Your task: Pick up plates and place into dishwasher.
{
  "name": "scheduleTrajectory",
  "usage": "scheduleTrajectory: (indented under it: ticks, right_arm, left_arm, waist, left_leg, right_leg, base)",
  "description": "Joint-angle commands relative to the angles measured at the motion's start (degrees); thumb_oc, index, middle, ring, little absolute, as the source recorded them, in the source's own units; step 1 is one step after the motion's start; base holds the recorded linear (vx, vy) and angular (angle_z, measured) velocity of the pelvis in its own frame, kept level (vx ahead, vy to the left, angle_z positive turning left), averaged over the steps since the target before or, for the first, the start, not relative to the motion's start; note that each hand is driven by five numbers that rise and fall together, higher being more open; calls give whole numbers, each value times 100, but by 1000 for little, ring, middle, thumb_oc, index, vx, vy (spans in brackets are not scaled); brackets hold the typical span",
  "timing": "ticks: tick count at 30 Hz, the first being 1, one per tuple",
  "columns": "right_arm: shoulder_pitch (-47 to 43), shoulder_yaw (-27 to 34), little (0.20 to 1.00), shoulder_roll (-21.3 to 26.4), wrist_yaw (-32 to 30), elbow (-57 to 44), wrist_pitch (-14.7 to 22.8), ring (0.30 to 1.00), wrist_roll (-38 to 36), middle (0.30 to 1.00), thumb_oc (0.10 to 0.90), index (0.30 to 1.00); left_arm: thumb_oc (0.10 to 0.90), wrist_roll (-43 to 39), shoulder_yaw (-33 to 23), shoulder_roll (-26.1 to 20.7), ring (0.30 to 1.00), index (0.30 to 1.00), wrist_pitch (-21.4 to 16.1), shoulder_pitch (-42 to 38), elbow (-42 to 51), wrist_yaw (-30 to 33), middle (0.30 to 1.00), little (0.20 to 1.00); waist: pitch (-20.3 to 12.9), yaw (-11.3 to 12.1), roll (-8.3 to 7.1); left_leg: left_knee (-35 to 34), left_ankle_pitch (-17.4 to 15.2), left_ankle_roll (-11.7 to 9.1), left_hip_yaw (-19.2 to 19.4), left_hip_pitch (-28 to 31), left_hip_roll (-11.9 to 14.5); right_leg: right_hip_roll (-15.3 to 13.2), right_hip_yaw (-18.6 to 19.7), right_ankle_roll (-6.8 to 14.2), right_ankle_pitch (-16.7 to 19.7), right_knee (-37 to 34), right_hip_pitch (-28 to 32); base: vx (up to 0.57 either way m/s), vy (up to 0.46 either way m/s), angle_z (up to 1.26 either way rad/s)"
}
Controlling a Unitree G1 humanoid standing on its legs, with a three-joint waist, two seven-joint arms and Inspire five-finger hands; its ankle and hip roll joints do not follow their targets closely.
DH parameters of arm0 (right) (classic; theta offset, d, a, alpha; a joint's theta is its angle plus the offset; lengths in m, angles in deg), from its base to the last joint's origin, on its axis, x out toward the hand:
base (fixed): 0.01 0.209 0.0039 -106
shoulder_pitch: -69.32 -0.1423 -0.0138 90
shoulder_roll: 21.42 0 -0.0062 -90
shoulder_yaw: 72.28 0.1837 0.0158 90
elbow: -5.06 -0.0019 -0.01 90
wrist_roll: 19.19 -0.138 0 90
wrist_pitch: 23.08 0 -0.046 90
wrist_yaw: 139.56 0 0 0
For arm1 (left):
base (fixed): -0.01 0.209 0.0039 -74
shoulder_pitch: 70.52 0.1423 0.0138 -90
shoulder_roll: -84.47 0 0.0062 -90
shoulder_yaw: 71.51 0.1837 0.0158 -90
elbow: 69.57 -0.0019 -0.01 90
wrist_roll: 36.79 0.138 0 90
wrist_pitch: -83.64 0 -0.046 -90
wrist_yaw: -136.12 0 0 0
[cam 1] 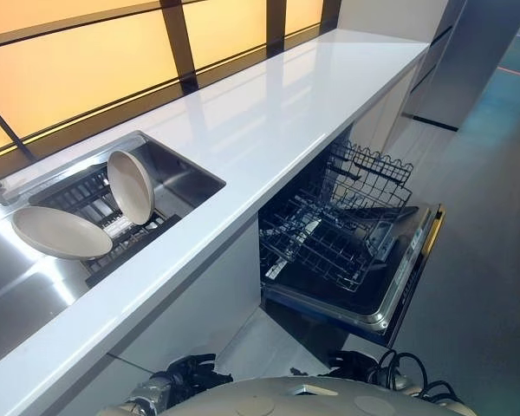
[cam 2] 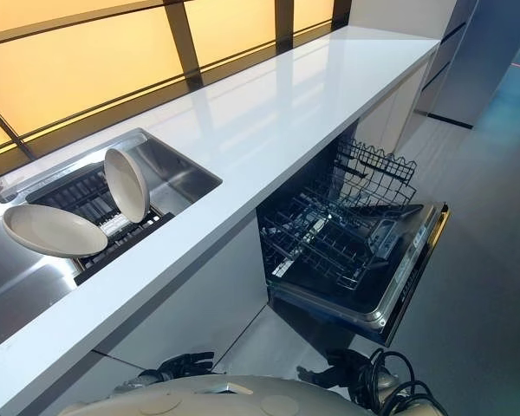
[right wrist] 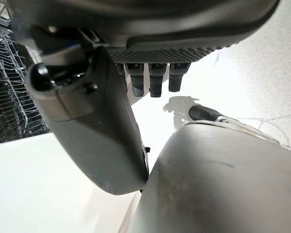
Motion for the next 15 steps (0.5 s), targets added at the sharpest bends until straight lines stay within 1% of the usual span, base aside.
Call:
scheduleTrajectory:
  ticks: [1, 3, 6, 15]
  right_arm:
    - [-149, -175, 900, -126, 39, 141, 63, 900, 49, 900, 800, 900]
    - [-153, -181, 900, -121, 52, 149, 71, 900, 61, 900, 800, 900]
    - [-160, -171, 900, -107, 65, 176, 92, 900, 76, 900, 800, 900]
    - [-158, -184, 900, -127, 53, 232, 115, 900, 85, 900, 800, 900]
  left_arm:
    - [800, 216, 9, 81, 900, 900, -73, -182, -225, -64, 900, 900]
    - [800, 210, 9, 76, 900, 900, -174, -162, -222, -71, 900, 900]
    - [800, 200, 1, 72, 900, 900, -107, -164, -205, -89, 900, 900]
    - [800, 210, 19, 78, 900, 900, -74, -146, -224, -53, 900, 900]
  waist:
    - [74, 111, -61]
    - [75, 109, -63]
    - [74, 119, -59]
    - [54, 128, -49]
  left_leg:
    - [26, -498, 431, 162, 132, -529]
    - [26, -503, 436, 165, 130, -533]
    - [26, -509, 439, 158, 132, -539]
    - [26, -523, 448, 160, 151, -551]
  right_leg:
    - [59, 2, 185, 582, -70, -344]
    - [66, 8, 184, 585, -71, -350]
    - [59, -12, 192, 583, -69, -349]
    - [51, -34, 200, 589, -90, -319]
  base:
    - [0, 0, 0]
    - [0, 0, 0]
    - [0, 0, 0]
    - [0, 0, 0]
